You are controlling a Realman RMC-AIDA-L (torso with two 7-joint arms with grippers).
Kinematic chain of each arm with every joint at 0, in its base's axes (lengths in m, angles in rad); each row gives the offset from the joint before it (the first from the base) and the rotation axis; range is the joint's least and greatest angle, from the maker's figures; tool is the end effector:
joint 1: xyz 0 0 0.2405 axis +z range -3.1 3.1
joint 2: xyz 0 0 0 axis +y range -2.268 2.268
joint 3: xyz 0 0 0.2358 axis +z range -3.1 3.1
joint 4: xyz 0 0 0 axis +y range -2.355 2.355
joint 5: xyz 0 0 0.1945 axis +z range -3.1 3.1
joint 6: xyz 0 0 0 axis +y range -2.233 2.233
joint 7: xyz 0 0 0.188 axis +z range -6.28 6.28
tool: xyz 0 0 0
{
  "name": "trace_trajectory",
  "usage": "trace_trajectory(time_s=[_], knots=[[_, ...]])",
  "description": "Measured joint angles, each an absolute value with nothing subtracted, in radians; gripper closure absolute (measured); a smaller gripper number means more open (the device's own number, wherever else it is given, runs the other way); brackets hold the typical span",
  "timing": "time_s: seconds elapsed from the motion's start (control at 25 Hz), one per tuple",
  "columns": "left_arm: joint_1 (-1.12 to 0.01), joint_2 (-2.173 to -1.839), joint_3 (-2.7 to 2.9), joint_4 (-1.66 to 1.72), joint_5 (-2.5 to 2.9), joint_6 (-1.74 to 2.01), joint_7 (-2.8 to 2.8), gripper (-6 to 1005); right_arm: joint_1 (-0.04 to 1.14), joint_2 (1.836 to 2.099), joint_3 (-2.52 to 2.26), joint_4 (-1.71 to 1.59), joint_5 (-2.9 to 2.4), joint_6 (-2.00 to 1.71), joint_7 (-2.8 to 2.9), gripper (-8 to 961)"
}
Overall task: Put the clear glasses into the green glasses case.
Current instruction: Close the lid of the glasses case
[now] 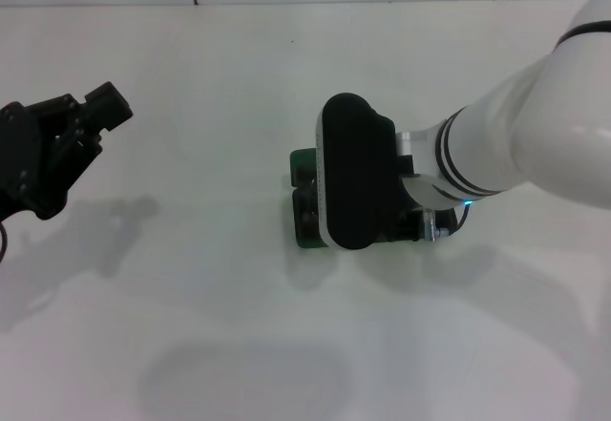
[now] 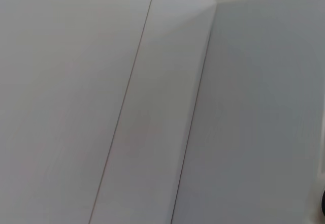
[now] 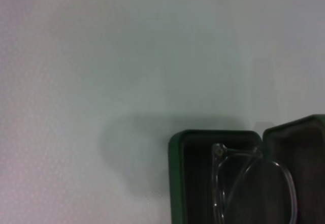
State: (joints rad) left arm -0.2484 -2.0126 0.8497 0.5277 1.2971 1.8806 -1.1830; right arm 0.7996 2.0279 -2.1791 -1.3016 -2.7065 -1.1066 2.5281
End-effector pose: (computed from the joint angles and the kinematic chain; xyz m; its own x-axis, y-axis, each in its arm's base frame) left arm -0.2173 0.2585 0.0486 0.4311 0.0799 0.8988 0.4662 -0.8725 -0.1460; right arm 0.1226 0.3366 -0.1303 0.8224 0.1379 0.5520 0.3380 -0.8988 -0.2790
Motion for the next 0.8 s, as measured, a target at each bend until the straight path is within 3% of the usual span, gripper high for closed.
trace_trajectory(time_s=[0.8], knots=[[-0.245, -2.012, 0.850, 0.526, 1.296, 1.882, -1.183, 940, 0.794, 2.028, -2.204, -1.350, -2.720, -1.122, 2.536, 748]])
